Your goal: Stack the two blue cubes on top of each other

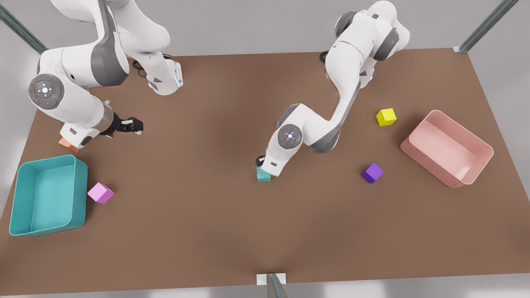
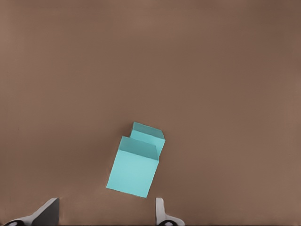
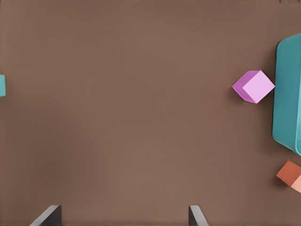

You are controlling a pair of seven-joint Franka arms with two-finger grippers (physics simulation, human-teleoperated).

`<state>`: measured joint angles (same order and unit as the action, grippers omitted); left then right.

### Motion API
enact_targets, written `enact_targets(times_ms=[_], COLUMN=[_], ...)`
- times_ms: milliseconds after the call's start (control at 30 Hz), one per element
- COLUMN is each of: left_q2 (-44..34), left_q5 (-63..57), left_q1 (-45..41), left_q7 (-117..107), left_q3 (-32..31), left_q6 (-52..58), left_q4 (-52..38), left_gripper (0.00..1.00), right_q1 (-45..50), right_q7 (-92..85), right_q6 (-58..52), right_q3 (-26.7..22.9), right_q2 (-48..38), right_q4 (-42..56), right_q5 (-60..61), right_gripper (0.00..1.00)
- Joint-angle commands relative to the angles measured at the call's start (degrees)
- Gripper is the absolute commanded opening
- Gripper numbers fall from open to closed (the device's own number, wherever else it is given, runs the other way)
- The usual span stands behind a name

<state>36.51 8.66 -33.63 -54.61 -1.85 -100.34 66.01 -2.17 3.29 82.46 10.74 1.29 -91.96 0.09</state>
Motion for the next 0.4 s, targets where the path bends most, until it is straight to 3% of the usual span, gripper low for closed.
enact_targets(times_ms=[0,100,133,167,367], left_q2=[-6.97,-13.92,-17.86,-20.17,-19.64], left_q5=[-4.78,-9.09,-11.28,-11.56,-11.12], left_q1=[8.57,22.9,26.5,27.48,27.48], left_q7=[28.39,51.87,60.38,61.48,61.38], left_q3=[0.09,0.18,-1.49,-1.49,-1.14], left_q6=[25.53,30.12,28.98,26.86,28.53], left_q4=[-0.7,-0.44,4.62,8.0,7.47], left_gripper=[1.0,1.0,1.0,1.0,1.0], right_q1=[-4.42,-4.42,-4.42,-4.42,-4.42], right_q7=[0.05,0.23,0.23,0.23,0.31], right_q6=[-0.02,-0.02,-0.02,-0.02,-0.11], right_q3=[0.15,0.15,0.15,0.15,0.15], right_q2=[-0.06,-0.06,-0.06,-0.06,-0.15], right_q4=[0.03,0.03,0.03,0.03,0.03], right_q5=[0.08,0.26,0.26,0.34,0.43], right_gripper=[1.0,1.0,1.0,1.0,1.0])
